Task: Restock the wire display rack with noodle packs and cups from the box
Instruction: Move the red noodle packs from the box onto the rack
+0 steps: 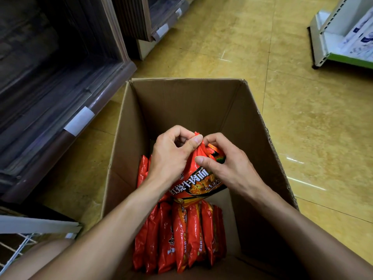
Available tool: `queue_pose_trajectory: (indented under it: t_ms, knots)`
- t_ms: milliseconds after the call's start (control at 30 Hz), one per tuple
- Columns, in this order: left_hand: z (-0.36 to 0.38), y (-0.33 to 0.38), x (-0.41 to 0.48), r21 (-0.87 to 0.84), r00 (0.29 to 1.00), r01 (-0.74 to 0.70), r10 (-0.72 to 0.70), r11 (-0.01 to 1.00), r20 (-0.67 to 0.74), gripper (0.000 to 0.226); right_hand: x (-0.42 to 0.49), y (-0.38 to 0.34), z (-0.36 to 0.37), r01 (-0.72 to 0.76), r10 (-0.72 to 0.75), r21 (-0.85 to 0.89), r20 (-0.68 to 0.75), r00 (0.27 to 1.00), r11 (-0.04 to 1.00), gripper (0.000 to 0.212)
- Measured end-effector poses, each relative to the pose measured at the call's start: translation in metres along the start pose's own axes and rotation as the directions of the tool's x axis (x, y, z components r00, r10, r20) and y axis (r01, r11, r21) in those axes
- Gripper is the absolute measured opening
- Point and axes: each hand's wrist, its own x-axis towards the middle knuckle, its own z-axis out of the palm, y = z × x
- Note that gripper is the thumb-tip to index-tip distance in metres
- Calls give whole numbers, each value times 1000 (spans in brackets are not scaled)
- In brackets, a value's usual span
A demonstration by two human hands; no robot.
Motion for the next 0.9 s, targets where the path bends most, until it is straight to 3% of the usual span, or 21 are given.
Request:
queue_pose_trajectory:
  t_ms: [167, 300, 467, 533, 633, 733, 900]
  knots:
    - [0, 4, -1, -3, 996, -48, 48, 999, 74, 12, 2, -4, 0, 4, 5, 133, -66, 998, 991, 12]
    - [-5, 4, 7, 39, 989, -78, 72, 996, 132, 10, 7, -3, -2, -47, 75, 177, -151, 986, 983, 13]
    - [-26, -9, 24, 356, 989, -33, -22, 934, 148, 35, 10, 1, -14, -141, 193, 226, -230, 954, 964, 7]
    - [-35, -14, 29, 385, 991, 25, -73, 922, 110, 47, 11, 4, -18, -164, 235, 266, -262, 936, 950, 6]
    - [-41, -9, 29, 141, 980, 147, -163, 979, 113, 44, 15, 5, -23, -184, 310, 382, -302, 901, 906, 5]
    - [-36, 6, 23, -173, 924, 332, -283, 927, 255, 47, 18, 2, -22, -207, 406, 544, -276, 871, 813, 8]
    - [-32, 9, 19, -301, 872, 393, -247, 869, 423, 62, 21, 1, -19, -256, 551, 728, -197, 811, 636, 19]
